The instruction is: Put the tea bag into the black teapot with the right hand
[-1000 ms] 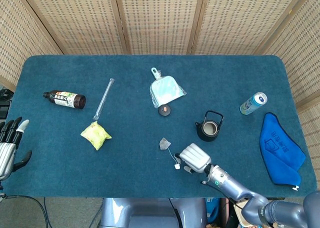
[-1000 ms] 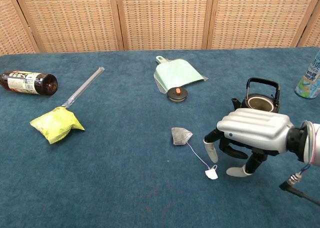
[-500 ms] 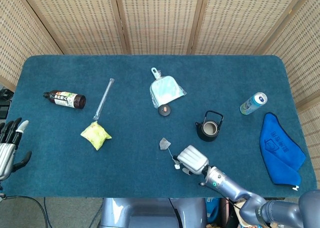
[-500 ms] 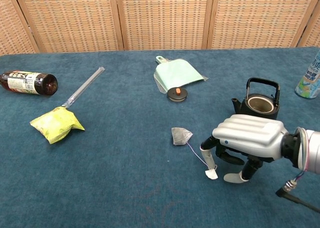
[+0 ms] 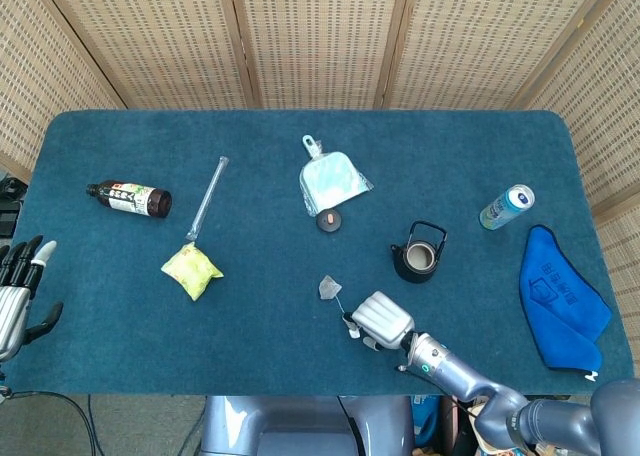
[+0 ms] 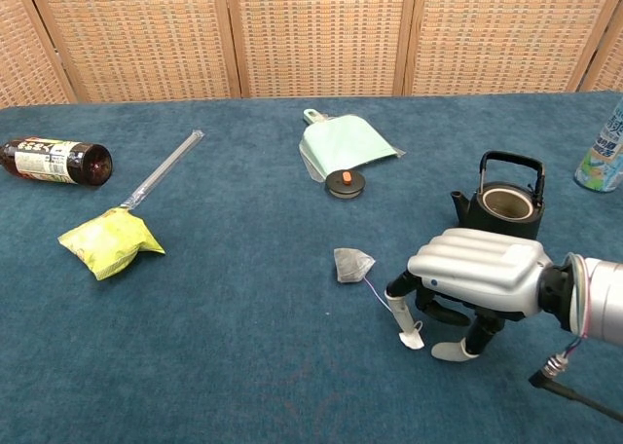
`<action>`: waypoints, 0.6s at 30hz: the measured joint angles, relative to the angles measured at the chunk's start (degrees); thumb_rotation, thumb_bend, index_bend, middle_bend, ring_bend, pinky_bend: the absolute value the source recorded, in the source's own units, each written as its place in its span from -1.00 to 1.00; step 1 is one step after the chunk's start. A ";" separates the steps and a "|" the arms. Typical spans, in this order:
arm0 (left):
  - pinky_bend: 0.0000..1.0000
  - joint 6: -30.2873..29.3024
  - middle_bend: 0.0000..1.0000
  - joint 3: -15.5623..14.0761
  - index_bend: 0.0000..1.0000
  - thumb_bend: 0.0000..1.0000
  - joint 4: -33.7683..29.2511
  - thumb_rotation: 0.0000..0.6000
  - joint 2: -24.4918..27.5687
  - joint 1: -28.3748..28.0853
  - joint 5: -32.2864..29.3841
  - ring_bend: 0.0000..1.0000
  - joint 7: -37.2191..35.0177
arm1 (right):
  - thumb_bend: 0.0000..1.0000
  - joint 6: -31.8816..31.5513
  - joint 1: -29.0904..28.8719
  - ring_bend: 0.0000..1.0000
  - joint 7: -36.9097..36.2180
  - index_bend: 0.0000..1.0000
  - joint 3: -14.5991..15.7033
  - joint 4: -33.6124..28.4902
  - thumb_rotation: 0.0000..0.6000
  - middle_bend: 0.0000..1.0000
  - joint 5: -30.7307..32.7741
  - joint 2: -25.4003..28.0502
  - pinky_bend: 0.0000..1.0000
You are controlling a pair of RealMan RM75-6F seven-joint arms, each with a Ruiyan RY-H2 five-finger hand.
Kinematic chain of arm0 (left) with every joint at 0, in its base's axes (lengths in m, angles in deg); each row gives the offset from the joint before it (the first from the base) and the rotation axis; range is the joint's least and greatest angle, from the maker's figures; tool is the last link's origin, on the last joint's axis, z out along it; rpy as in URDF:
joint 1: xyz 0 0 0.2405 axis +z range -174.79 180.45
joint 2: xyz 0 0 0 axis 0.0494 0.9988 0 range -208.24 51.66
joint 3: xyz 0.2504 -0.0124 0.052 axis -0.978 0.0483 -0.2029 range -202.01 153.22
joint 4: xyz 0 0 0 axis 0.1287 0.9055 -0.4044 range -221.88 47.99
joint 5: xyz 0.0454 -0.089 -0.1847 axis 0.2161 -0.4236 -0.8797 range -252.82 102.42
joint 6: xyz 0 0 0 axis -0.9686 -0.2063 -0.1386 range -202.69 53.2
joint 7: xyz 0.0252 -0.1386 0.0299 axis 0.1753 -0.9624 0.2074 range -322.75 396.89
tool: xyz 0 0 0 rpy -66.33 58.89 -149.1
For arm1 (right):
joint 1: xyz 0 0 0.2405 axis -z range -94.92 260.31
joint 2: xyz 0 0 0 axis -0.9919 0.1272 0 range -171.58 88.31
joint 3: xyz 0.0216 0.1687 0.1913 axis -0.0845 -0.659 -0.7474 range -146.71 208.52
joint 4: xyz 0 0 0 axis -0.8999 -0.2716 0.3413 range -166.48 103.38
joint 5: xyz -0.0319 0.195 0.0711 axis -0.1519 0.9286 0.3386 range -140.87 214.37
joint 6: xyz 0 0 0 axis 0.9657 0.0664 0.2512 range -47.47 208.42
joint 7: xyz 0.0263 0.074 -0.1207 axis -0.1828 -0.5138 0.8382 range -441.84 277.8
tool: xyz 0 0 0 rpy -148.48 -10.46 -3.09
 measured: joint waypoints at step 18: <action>-1.00 0.18 -1.00 -0.05 -1.00 -0.25 0.88 1.00 -0.26 0.06 -0.18 -1.00 -0.95 | -0.15 0.95 -0.67 0.92 0.75 0.07 -0.70 0.78 1.00 0.83 1.56 -1.32 0.98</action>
